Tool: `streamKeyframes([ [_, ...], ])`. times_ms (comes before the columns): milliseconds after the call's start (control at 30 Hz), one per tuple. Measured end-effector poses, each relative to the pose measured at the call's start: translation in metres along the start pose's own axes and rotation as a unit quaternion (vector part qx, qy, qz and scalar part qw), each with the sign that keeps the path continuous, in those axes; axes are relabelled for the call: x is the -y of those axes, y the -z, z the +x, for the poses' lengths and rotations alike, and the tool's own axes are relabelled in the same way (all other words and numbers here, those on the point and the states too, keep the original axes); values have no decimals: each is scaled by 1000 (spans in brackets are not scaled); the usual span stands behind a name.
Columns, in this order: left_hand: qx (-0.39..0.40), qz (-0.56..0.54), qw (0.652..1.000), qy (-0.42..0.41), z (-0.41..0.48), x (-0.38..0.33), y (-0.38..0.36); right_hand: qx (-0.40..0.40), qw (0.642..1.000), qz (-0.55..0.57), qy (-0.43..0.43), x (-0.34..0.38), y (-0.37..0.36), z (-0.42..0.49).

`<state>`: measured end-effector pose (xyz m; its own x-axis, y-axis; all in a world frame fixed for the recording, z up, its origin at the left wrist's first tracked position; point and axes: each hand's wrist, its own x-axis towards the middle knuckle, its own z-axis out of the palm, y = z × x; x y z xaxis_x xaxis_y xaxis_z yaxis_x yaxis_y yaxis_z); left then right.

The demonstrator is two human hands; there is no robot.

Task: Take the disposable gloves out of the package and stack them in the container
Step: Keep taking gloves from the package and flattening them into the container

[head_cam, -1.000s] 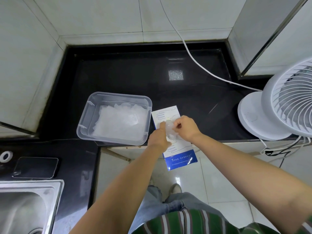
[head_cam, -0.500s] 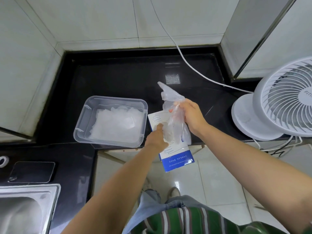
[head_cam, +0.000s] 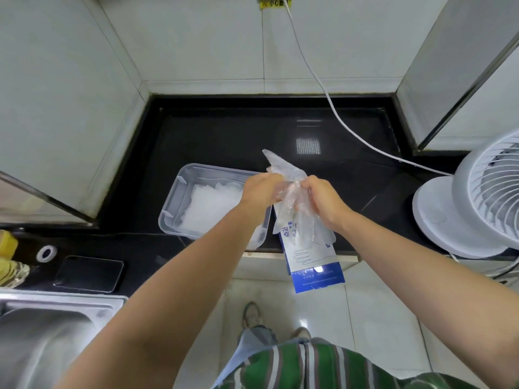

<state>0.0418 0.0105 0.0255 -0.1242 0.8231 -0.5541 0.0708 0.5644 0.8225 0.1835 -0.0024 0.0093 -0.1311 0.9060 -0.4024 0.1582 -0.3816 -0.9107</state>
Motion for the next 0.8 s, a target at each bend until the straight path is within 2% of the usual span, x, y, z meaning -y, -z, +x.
streamKeyframes([
  [100, -16, -47, 999, 9, 3, 0, 16, 34, 999, -35, -2, 5, -12, 0],
  [167, -68, -3, 998, 2, 6, 1, 28, 50, 997, -52, -13, 10, -20, 3],
  [267, -128, 24, 989, -76, 18, 6, 46, 70, 997, -42, 11, 18, -34, 8],
  [333, -142, 67, 982, -101, 17, 5, 57, 62, 996, -44, 45, 24, -48, 11],
  [400, -133, 95, 982, -98, 18, 5, 67, 66, 991, -94, 69, 30, -66, 17],
  [433, -113, 76, 987, -84, 18, 5, 71, 78, 987, -120, 69, 32, -72, 20],
  [533, -40, -74, 996, 15, 16, 8, 91, 104, 981, -149, 63, 36, -91, 31],
  [600, -36, -134, 989, 43, 21, 15, 107, 111, 981, -149, 49, 35, -98, 37],
  [667, -45, -103, 993, 23, 22, 17, 124, 93, 984, -148, 28, 35, -102, 44],
  [800, -67, 34, 996, -52, 29, 23, 149, 44, 997, -59, -9, 40, -104, 56],
])
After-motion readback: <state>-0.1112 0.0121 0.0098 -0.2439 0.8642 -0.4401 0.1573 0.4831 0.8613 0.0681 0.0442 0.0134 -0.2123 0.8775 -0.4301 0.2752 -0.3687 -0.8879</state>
